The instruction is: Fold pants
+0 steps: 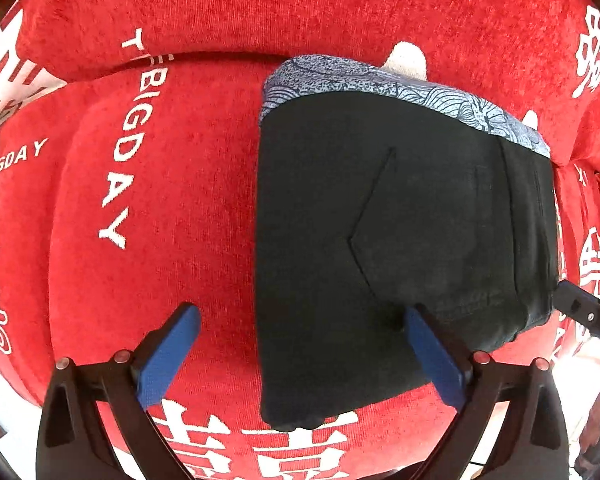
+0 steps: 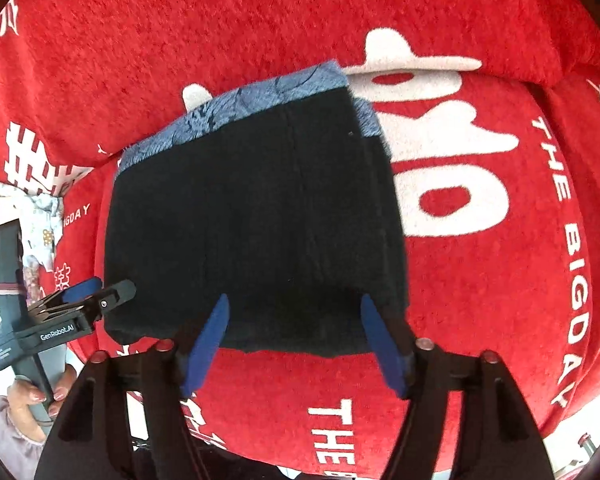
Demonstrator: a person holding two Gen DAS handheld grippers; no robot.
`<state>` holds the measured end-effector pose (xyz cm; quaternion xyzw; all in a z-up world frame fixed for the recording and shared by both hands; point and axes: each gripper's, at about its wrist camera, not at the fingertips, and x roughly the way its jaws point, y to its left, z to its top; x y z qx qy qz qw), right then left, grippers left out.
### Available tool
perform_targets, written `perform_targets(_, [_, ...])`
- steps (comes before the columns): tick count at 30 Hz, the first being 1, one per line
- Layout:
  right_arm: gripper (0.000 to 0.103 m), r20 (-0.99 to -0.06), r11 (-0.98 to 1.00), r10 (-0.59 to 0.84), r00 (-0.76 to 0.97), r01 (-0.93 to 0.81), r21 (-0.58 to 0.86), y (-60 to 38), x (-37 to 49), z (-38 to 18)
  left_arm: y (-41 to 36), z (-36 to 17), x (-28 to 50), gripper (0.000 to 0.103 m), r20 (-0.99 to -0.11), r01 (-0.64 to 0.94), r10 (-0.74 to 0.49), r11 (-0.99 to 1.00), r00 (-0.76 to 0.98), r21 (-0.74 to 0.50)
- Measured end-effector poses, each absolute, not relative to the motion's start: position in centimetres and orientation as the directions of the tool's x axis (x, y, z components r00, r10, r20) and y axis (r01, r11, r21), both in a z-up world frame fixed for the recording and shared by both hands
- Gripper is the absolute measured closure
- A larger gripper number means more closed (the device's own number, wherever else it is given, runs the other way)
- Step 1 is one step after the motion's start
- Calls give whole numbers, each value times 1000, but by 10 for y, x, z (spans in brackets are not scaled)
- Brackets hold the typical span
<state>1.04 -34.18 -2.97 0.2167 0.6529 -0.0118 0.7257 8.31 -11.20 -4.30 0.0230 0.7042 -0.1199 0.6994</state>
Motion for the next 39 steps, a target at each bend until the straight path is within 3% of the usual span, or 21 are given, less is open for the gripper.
perform_targets(21, [23, -923, 819, 371, 102, 433, 377, -391, -6, -55, -116, -60, 104, 1, -978, 182, -197, 961, -71, -207])
perform_targets(28, [23, -893, 793, 437, 109, 422, 439, -407, 5, -61, -105, -67, 132, 1, -922, 139, -370, 913, -111, -383])
perform_targets(39, [20, -815, 744, 571, 99, 358, 564, -440, 31, -81, -108, -93, 152, 1, -873, 198, -460, 852, -161, -485])
